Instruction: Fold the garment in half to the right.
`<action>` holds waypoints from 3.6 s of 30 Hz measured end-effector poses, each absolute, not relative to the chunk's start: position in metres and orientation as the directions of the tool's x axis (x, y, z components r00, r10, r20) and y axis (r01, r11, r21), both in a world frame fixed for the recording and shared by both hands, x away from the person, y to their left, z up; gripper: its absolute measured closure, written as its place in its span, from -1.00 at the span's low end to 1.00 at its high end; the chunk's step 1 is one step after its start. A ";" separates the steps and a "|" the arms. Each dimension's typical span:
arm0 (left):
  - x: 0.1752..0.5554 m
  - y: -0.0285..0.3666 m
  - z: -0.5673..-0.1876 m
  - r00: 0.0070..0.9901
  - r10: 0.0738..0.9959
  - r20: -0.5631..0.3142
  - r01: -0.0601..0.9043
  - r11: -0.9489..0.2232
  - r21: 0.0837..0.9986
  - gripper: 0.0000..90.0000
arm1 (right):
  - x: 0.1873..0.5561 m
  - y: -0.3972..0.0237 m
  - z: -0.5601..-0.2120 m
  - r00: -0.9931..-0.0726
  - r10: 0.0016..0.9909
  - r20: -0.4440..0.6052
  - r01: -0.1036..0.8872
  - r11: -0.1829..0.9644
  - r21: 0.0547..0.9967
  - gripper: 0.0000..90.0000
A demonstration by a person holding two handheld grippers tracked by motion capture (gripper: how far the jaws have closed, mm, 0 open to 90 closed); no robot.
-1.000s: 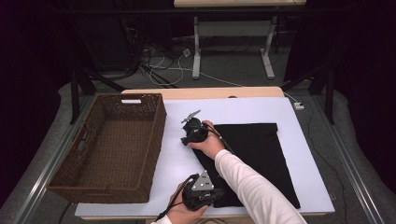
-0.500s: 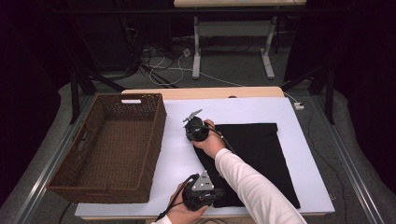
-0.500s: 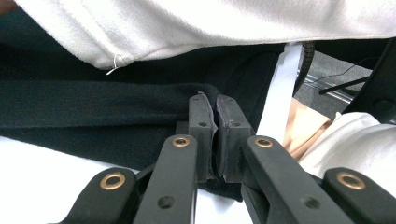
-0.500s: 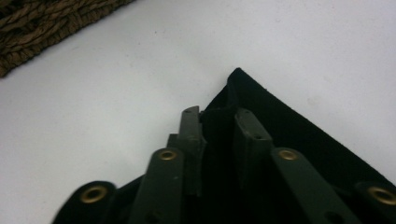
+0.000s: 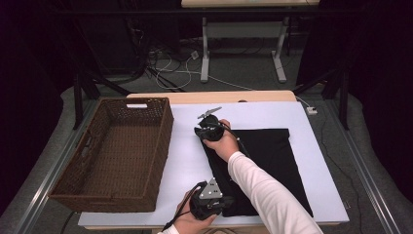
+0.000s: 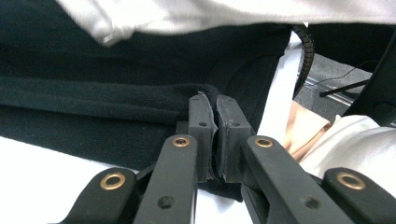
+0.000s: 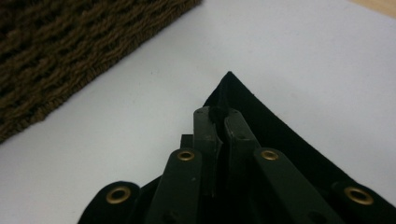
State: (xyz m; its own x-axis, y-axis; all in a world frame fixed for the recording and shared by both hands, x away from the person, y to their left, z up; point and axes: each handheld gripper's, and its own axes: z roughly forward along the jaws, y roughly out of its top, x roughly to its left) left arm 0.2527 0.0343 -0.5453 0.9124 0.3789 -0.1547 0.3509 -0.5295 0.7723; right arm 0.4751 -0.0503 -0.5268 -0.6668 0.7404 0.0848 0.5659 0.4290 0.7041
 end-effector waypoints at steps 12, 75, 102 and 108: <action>0.251 0.031 -0.540 0.914 0.372 -0.160 0.347 -0.512 0.786 0.92 | 0.474 -0.091 -0.502 -0.630 0.768 0.111 0.557 0.348 0.754 0.91; 0.273 -0.050 -0.495 0.958 0.168 -0.233 0.283 -0.404 0.870 0.93 | 0.464 -0.270 -0.472 -0.377 0.923 0.076 0.630 0.196 0.751 0.91; 0.285 -0.092 -0.522 0.947 0.154 -0.282 0.322 -0.437 0.840 0.93 | 0.466 -0.320 -0.519 -0.272 0.958 0.092 0.694 0.129 0.708 0.90; 0.286 -0.096 -0.523 0.950 0.151 -0.274 0.313 -0.446 0.839 0.93 | 0.465 -0.325 -0.523 -0.261 0.962 0.080 0.704 0.133 0.697 0.90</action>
